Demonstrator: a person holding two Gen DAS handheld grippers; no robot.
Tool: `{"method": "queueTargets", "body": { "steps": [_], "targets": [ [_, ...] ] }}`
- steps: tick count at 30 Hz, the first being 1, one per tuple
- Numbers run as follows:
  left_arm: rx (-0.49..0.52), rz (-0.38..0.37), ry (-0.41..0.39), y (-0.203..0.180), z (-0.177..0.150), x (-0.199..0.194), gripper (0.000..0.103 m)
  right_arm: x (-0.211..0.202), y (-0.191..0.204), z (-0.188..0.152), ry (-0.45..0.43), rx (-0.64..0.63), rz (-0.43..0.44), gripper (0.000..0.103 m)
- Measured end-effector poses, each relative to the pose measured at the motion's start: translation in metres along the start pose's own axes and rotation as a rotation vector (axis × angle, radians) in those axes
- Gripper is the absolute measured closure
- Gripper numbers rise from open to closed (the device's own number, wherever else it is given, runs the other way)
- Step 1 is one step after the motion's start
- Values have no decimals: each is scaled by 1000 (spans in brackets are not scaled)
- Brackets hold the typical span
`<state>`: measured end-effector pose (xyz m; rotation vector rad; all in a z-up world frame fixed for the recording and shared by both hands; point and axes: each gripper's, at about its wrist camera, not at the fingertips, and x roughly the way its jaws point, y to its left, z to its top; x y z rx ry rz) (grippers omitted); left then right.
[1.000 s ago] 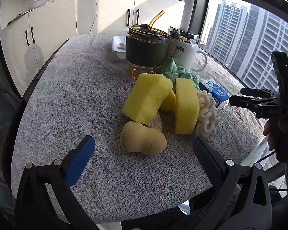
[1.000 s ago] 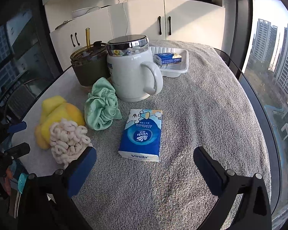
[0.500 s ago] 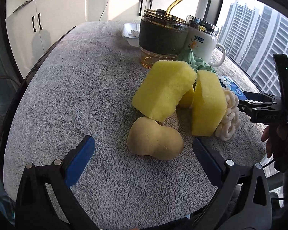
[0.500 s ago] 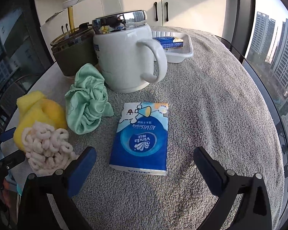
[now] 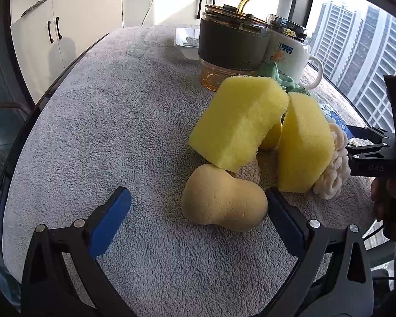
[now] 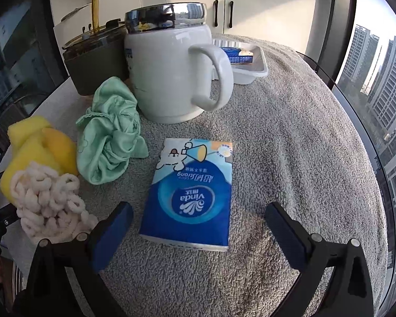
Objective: Organize soft objects
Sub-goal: 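Grasp the tan gourd sponge with the left tool while the right tool grasps another tissue pack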
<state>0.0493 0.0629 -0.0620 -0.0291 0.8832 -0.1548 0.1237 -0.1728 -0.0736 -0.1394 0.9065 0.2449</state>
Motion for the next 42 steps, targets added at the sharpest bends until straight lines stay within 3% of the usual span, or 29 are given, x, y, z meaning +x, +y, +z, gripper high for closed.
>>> {"method": "queueTargets", "body": {
  "steps": [4, 6, 8, 11, 14, 27, 42],
  "targets": [
    [17, -31, -27, -2, 0, -3, 32, 0, 3, 0, -4, 0, -6, 3],
    [41, -39, -29, -9, 0, -4, 43, -1, 2, 1, -16, 0, -9, 10],
    [60, -39, -30, -14, -1, -4, 49, -4, 1, 3, -27, 0, -12, 25],
    [51, -57, -27, -15, -3, -6, 50, -8, 2, 4, -33, -9, -11, 42],
    [31, -77, -29, -13, -5, -9, 50, -9, 3, 4, -33, -16, -8, 47],
    [41, -122, -63, -10, -12, -32, 51, -31, -4, -8, -57, 12, 33, 48],
    [-1, -135, -98, 36, 30, -58, 51, -73, -28, -20, 14, -26, 109, 48]
  ]
}}
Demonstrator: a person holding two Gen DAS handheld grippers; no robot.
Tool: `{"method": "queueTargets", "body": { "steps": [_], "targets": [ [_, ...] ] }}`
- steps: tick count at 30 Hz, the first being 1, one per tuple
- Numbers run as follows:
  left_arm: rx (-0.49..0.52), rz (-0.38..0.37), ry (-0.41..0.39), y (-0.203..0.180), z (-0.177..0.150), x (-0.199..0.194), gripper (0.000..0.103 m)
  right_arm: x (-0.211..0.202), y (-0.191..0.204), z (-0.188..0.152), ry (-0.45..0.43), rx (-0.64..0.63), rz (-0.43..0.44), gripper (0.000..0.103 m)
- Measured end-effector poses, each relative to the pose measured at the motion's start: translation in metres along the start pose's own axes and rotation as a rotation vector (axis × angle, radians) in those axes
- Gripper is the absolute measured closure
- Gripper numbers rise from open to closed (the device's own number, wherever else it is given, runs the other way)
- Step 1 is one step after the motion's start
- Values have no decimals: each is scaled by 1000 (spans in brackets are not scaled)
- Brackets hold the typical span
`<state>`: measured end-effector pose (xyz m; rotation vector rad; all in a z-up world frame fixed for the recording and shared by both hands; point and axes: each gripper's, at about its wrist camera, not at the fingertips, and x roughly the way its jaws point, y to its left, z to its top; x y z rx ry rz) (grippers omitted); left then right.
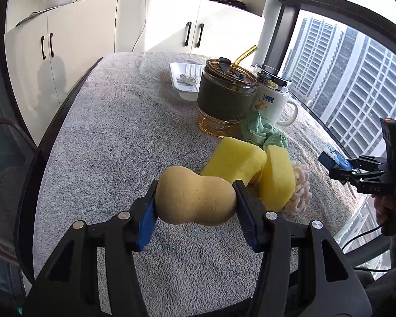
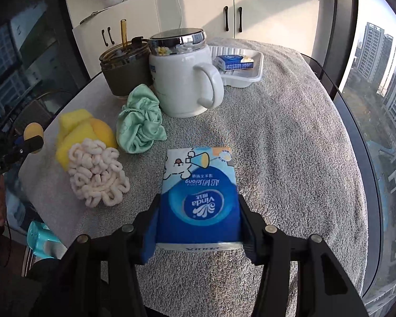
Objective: Organize soft objects
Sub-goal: 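Grasp the tan gourd sponge with the left tool while the right tool grasps another tissue pack, then carry the gourd sponge and tissue pack over the white tray with both tools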
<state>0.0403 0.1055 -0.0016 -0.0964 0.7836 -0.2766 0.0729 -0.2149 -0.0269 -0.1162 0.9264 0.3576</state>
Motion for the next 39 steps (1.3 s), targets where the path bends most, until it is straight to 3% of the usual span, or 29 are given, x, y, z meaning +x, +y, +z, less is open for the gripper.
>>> {"method": "queueTargets", "body": {
  "steps": [7, 17, 28, 39],
  "targets": [
    [32, 50, -39, 29, 54, 3, 51, -17, -48, 31, -44, 15, -108, 48],
    [141, 53, -50, 52, 156, 59, 51, -9, -97, 130, -113, -55, -186, 48],
    [255, -68, 5, 31, 258, 155, 51, 48, -84, 231, -93, -208, -68, 48],
    [374, -135, 112, -6, 268, 250, 51, 130, -66, 254, 9, -316, 58, 48]
  ]
}}
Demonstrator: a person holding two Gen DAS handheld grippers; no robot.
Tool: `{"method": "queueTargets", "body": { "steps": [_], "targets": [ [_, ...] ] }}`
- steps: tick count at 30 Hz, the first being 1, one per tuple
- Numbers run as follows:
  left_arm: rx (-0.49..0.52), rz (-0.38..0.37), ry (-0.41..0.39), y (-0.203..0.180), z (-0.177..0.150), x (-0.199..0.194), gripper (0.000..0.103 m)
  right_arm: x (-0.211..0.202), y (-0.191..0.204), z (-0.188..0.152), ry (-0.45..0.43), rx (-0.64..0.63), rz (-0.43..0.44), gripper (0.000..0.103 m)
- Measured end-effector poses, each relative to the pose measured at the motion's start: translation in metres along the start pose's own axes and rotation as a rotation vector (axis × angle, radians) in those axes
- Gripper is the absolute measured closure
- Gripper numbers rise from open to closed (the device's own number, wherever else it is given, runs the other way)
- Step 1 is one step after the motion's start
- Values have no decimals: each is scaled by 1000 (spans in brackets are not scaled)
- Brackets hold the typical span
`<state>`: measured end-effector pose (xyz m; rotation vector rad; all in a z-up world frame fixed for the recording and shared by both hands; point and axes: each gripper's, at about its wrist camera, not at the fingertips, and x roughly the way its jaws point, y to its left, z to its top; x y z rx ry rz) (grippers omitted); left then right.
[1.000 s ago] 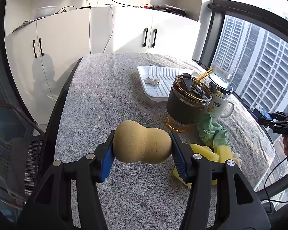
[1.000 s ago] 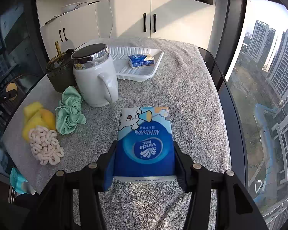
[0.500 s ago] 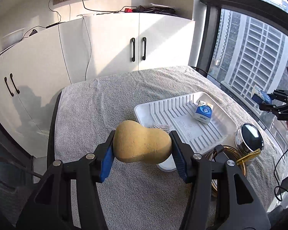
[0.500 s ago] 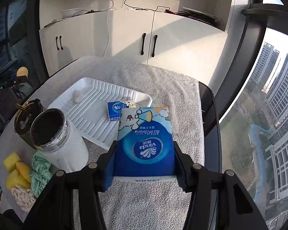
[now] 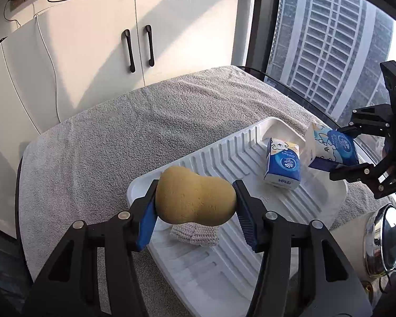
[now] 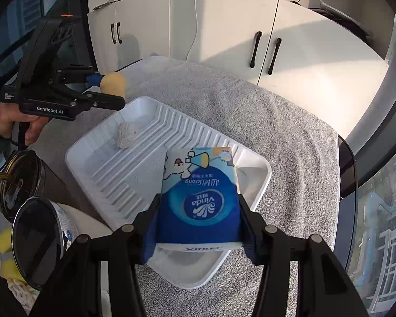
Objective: Organize soft objects
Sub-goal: 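Carry the gourd sponge and tissue pack over the white tray with both tools, then lower and release the gourd sponge and tissue pack into the tray with both tools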
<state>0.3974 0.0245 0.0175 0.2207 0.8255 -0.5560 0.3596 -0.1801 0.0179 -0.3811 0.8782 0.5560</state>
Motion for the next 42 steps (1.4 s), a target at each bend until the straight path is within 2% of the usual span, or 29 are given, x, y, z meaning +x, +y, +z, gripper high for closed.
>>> {"method": "queueTargets", "body": {
  "steps": [4, 11, 23, 35, 42],
  "targets": [
    [23, -24, 18, -3, 4, 20, 51, 12, 7, -2, -4, -53, 64, 48],
    [29, -20, 61, -2, 1, 49, 51, 28, 13, 12, -29, -148, 103, 48],
    [58, -4, 90, -7, -3, 70, 51, 67, 23, 28, 12, -234, 153, 48],
    [48, 6, 178, -5, -6, 85, 46, 77, 30, 31, 35, -292, 118, 47],
    [38, 5, 195, -3, -6, 87, 38, 75, 33, 29, 39, -299, 104, 44]
  ]
}}
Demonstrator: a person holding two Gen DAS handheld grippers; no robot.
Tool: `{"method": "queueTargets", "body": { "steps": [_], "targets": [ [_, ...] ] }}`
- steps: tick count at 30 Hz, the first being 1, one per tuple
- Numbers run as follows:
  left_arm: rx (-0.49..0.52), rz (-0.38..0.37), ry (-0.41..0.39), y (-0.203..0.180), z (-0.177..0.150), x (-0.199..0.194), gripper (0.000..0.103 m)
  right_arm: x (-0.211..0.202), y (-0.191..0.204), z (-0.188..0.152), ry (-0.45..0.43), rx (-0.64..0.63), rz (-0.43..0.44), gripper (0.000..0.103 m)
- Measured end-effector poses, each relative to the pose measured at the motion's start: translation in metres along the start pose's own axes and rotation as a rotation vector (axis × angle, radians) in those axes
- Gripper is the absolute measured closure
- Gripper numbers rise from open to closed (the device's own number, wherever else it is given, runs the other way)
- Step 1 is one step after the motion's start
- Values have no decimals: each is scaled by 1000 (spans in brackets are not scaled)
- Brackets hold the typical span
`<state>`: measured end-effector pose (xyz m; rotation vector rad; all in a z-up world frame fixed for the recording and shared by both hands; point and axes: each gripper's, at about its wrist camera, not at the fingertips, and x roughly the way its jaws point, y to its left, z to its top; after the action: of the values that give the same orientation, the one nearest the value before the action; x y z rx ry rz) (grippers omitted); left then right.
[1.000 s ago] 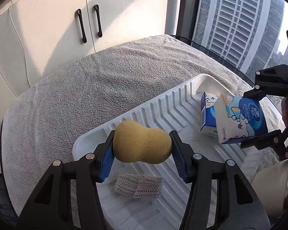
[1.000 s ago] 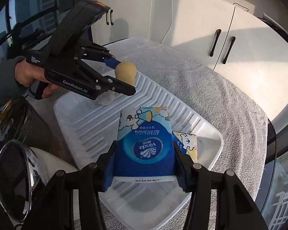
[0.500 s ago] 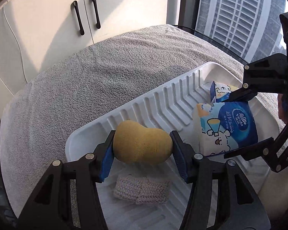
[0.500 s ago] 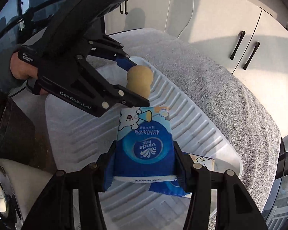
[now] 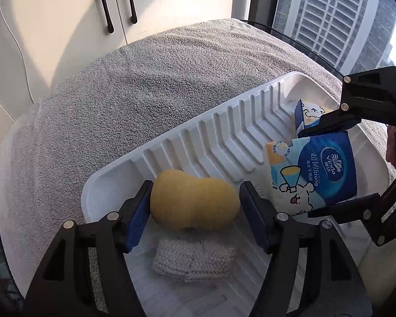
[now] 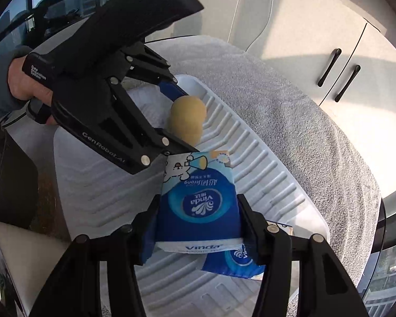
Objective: Organize soft objects
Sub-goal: 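Lower and release the gourd sponge and tissue pack into the tray with both tools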
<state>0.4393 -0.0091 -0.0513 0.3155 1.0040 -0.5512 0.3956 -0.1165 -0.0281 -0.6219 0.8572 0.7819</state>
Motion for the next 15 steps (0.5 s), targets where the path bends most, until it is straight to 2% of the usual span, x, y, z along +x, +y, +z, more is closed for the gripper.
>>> {"method": "queueTargets", "body": {
  "steps": [2, 9, 13, 15],
  "targets": [
    [-2, -4, 2, 0, 0, -1, 35, 0, -2, 0, 3, 6, -2, 36],
    [-29, -10, -33, 4, -2, -15, 33, -15, -8, -10, -26, 39, 3, 31],
    [-70, -39, -62, 12, -4, -26, 24, -34, -15, -20, -68, 86, 0, 30],
    [-81, -53, -73, 14, -7, -31, 16, -44, -19, -27, -95, 121, 6, 27]
  ]
}}
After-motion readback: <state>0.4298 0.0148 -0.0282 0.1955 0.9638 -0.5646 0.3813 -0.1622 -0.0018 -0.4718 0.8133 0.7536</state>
